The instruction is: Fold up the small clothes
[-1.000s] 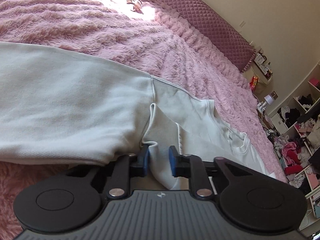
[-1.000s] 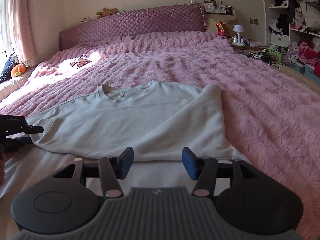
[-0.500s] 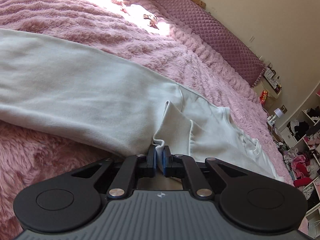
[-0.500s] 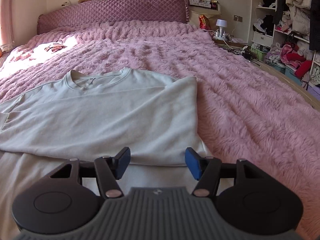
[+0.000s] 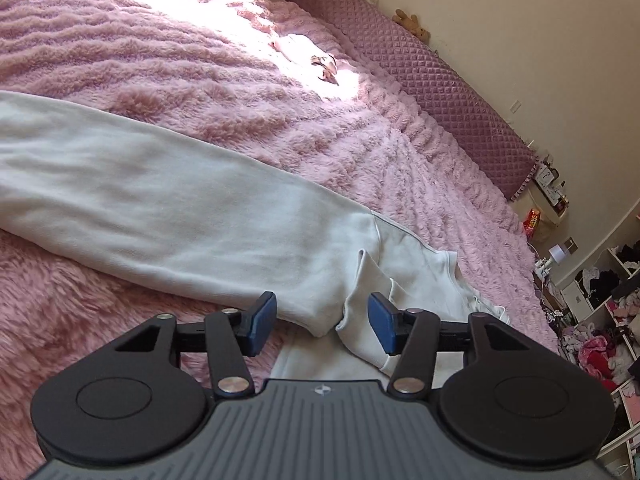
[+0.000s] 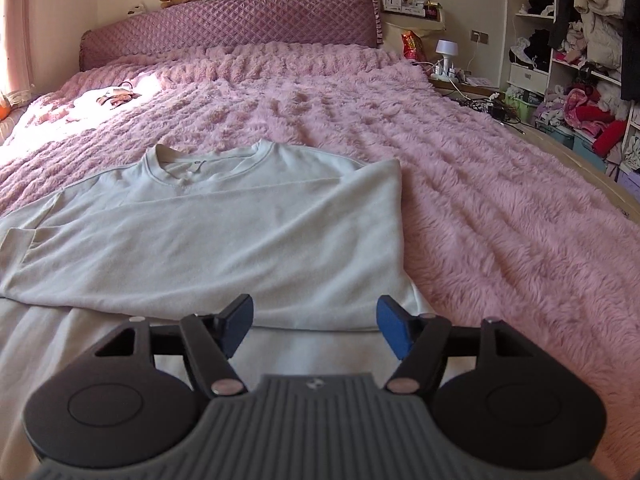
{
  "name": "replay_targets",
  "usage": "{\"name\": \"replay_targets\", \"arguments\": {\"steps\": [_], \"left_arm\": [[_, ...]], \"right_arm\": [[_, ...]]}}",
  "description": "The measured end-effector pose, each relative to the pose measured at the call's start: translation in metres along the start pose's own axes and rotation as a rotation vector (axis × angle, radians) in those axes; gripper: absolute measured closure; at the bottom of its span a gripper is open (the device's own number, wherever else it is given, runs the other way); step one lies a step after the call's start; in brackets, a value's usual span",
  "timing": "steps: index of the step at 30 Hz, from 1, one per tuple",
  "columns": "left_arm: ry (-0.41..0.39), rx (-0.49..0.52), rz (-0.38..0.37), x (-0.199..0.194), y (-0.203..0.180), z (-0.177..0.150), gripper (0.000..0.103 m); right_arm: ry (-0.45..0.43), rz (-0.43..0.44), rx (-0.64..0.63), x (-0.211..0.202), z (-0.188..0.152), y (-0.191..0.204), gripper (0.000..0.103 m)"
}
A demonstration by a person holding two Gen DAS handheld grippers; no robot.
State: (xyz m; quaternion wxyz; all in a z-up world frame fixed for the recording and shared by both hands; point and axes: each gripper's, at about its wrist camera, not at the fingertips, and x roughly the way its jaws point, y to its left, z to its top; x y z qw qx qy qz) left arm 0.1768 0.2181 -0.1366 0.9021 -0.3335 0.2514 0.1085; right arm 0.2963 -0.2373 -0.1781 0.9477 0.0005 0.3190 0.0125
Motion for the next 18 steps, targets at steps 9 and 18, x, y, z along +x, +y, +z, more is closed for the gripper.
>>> {"name": "replay_targets", "arguments": {"steps": [9, 18], "left_arm": [[-0.142, -0.141, 0.265, -0.082, 0.093, 0.028, 0.026], [-0.291, -0.418, 0.381, -0.106, 0.192, 0.039, 0.027]], "right_arm": [[-0.038, 0.219, -0.061, -0.029, 0.022, 0.097, 0.038], [-0.044, 0.384, -0.151, -0.047, 0.020, 0.206, 0.038]]}}
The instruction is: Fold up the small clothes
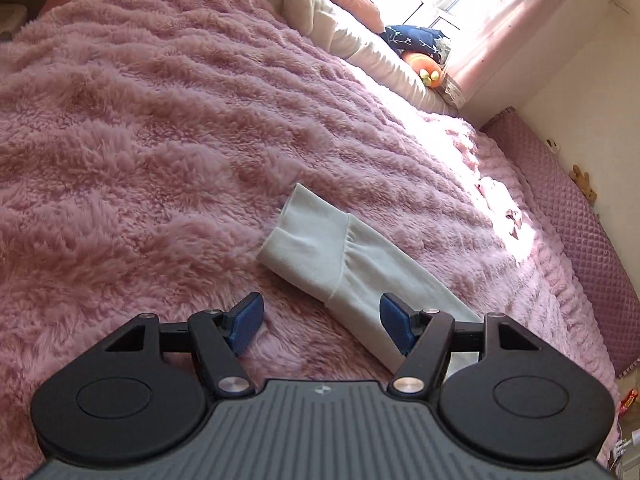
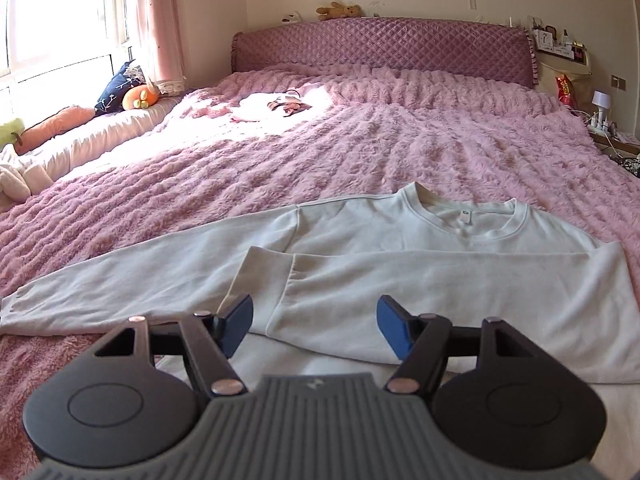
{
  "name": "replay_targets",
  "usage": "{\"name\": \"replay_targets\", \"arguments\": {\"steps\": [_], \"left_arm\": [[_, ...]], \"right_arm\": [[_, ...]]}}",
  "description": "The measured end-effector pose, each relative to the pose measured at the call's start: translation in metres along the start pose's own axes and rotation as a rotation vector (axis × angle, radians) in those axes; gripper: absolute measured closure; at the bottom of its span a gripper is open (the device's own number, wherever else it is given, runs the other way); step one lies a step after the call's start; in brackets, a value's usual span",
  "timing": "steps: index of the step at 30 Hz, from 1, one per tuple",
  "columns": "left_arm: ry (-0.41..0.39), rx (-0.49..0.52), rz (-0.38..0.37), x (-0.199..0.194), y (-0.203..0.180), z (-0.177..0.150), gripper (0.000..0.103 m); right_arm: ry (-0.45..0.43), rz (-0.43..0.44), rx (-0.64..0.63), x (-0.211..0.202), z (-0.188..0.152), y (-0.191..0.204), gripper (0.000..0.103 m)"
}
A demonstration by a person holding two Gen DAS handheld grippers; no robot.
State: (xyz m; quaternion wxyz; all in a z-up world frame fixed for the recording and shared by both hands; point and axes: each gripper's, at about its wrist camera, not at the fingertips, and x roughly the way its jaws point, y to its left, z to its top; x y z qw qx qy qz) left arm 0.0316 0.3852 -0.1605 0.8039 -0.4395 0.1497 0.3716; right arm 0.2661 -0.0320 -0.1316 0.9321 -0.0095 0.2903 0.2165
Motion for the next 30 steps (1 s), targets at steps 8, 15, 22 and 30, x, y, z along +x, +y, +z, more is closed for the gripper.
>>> {"name": "replay_targets", "arguments": {"steps": [8, 15, 22, 30], "left_arm": [[-0.011, -0.137, -0.161, 0.033, 0.016, 0.016, 0.096], [-0.091, -0.052, -0.204, 0.014, -0.009, 0.018, 0.097], [-0.111, -0.032, -0.350, -0.007, -0.062, 0.025, 0.097], [-0.055, 0.085, -0.623, -0.032, -0.187, -0.003, 0.097]], "right_arm": [[0.055, 0.008, -0.064, 0.001, -0.015, 0.023, 0.038], [0.079, -0.010, -0.049, -0.003, -0.023, 0.004, 0.038], [0.071, -0.030, -0.006, -0.014, -0.025, -0.022, 0.037], [0.051, -0.092, 0.063, -0.051, -0.037, -0.078, 0.037]]}}
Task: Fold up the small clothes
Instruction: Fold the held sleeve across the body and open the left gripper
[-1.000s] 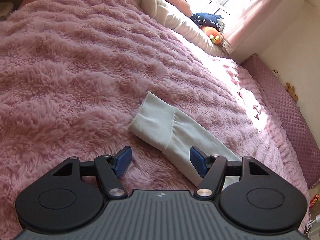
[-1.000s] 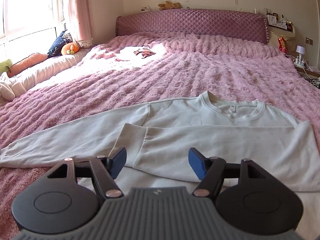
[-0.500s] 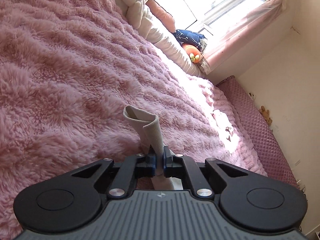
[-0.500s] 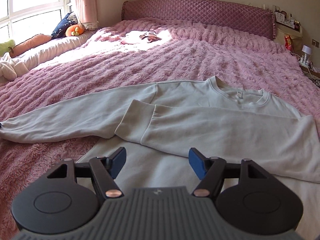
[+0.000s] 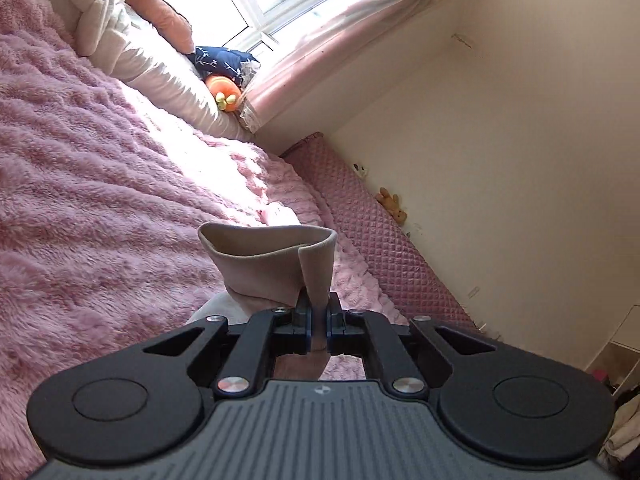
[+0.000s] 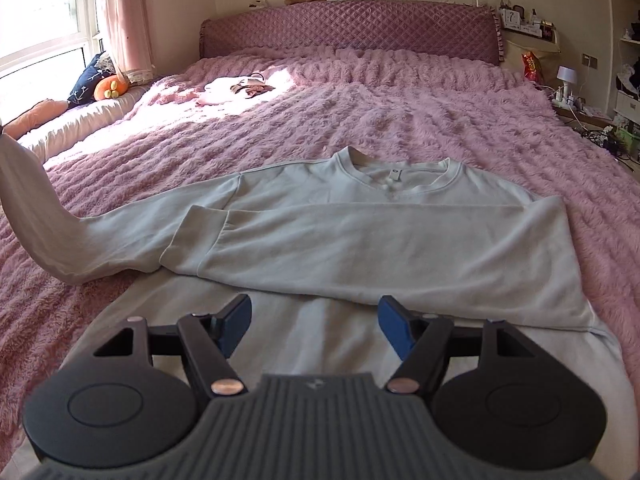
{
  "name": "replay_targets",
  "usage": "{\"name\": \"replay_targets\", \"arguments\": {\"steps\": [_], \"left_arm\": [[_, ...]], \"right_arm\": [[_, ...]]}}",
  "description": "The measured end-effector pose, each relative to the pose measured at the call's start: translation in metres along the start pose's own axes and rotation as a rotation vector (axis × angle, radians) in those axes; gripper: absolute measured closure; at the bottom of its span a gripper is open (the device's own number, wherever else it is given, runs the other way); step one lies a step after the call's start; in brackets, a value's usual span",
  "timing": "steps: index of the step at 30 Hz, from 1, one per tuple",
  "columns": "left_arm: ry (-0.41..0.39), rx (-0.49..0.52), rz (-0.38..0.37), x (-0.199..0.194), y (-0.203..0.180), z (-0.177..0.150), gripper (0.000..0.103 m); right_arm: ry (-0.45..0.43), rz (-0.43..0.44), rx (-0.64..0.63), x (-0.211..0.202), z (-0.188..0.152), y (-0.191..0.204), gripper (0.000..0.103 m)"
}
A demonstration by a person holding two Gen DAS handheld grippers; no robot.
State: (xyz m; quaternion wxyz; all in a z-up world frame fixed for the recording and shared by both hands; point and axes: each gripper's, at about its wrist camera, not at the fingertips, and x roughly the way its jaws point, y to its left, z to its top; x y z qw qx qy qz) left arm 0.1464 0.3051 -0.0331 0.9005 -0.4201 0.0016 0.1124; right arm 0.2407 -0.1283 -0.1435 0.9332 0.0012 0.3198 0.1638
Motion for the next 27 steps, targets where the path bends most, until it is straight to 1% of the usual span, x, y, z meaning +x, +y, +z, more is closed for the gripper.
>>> {"name": "replay_targets", "arguments": {"steps": [3, 6, 9, 12, 14, 16, 19, 21, 24, 26, 27], "left_arm": [[0.065, 0.037, -0.112, 0.022, -0.050, -0.030, 0.097], [0.141, 0.077, -0.203, 0.042, -0.093, -0.072, 0.097], [0.232, 0.115, -0.279, 0.059, -0.128, -0.121, 0.097], [0.327, 0.172, -0.330, 0.071, -0.150, -0.178, 0.097], [0.396, 0.211, -0.341, 0.078, -0.158, -0.218, 0.097], [0.473, 0.250, -0.341, 0.085, -0.160, -0.258, 0.097], [0.577, 0.299, -0.319, 0.095, -0.158, -0.306, 0.097], [0.630, 0.362, -0.296, 0.095, -0.156, -0.336, 0.097], [0.680, 0.457, -0.277, 0.094, -0.156, -0.368, 0.097], [0.720, 0.511, -0.264, 0.095, -0.156, -0.382, 0.096], [0.739, 0.523, -0.265, 0.093, -0.157, -0.386, 0.092]], "right_arm": [[-0.003, -0.026, 0.064, -0.011, -0.007, -0.031, 0.036], [-0.007, -0.049, 0.114, -0.020, -0.016, -0.058, 0.036], [-0.018, -0.074, 0.130, -0.029, -0.024, -0.082, 0.036], [-0.014, -0.087, 0.153, -0.039, -0.032, -0.107, 0.036], [-0.012, -0.098, 0.168, -0.048, -0.037, -0.123, 0.036], [-0.011, -0.111, 0.182, -0.053, -0.041, -0.138, 0.033], [-0.012, -0.137, 0.202, -0.059, -0.049, -0.156, 0.033], [-0.008, -0.147, 0.223, -0.060, -0.053, -0.166, 0.033], [-0.004, -0.155, 0.249, -0.058, -0.057, -0.176, 0.033], [-0.004, -0.159, 0.254, -0.057, -0.059, -0.178, 0.033], [-0.003, -0.159, 0.257, -0.056, -0.059, -0.178, 0.033]]}}
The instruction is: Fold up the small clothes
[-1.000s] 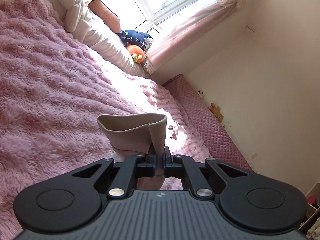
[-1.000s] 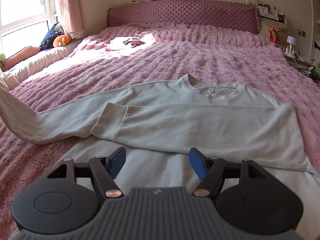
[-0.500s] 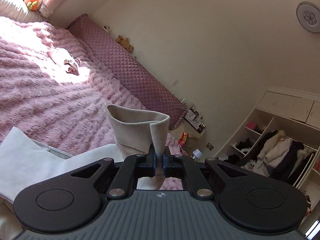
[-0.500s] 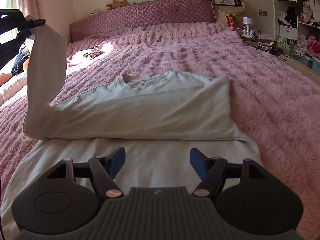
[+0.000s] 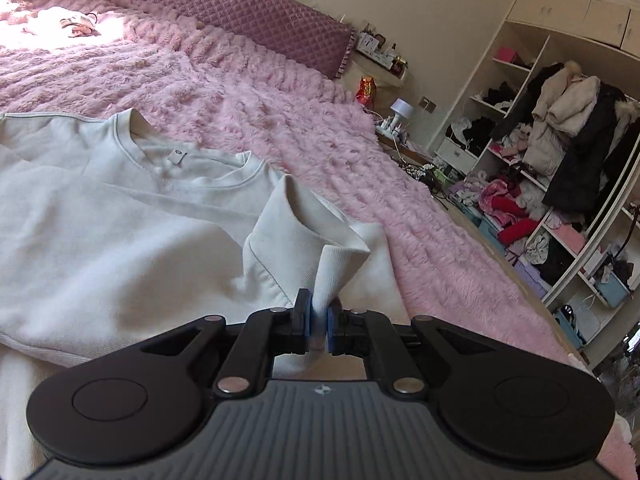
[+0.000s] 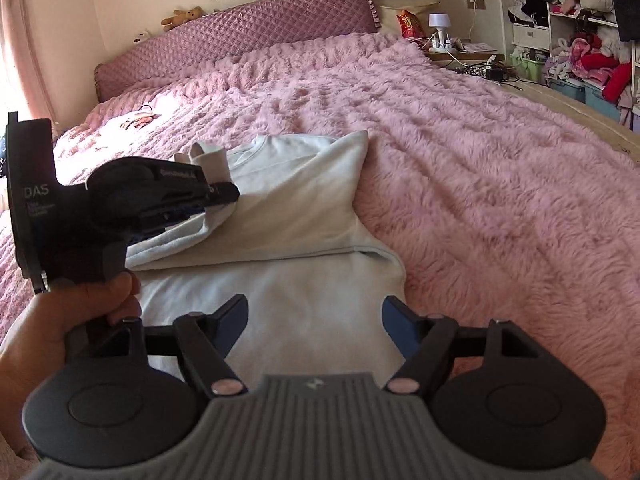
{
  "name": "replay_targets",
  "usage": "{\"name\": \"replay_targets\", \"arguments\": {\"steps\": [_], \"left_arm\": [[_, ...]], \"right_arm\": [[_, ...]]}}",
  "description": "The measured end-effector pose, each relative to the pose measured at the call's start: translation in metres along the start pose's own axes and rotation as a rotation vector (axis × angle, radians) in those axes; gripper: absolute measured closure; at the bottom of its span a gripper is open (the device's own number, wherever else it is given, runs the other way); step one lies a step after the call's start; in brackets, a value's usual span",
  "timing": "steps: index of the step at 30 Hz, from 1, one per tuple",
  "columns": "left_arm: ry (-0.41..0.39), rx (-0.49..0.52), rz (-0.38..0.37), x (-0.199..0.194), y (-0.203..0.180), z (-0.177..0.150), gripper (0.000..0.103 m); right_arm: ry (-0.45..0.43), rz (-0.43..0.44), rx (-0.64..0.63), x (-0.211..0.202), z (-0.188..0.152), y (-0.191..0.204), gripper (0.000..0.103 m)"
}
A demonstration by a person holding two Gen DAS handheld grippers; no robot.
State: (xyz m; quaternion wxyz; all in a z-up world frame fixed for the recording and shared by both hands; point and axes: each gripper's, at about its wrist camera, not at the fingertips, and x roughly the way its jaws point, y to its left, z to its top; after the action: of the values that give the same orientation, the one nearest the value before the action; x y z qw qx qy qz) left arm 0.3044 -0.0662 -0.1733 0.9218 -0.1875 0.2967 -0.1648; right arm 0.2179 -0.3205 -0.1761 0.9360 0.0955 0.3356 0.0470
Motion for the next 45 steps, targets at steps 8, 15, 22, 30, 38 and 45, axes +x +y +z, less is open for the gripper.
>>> {"name": "replay_targets", "arguments": {"steps": [8, 15, 22, 30, 38, 45], "left_arm": [[0.086, 0.038, -0.014, 0.000, -0.012, -0.011, 0.073], [-0.018, 0.050, -0.067, -0.077, 0.005, 0.014, 0.047], [-0.077, 0.190, 0.174, -0.160, 0.078, 0.037, 0.041], [-0.018, 0.345, 0.473, -0.186, 0.158, 0.031, 0.041], [0.033, 0.528, 0.519, -0.166, 0.177, 0.015, 0.041], [0.112, 0.732, 0.555, -0.135, 0.174, 0.004, 0.045]], "right_arm": [[-0.012, -0.024, 0.001, -0.002, 0.005, 0.004, 0.033], [-0.069, -0.043, 0.020, -0.011, 0.015, 0.008, 0.034], [-0.096, 0.004, -0.073, 0.021, 0.040, 0.031, 0.061], [0.016, 0.023, 0.072, 0.087, 0.056, 0.038, 0.059], [0.050, 0.018, 0.195, 0.106, 0.059, 0.047, 0.052], [0.059, 0.021, 0.168, 0.107, 0.059, 0.052, 0.050]]}}
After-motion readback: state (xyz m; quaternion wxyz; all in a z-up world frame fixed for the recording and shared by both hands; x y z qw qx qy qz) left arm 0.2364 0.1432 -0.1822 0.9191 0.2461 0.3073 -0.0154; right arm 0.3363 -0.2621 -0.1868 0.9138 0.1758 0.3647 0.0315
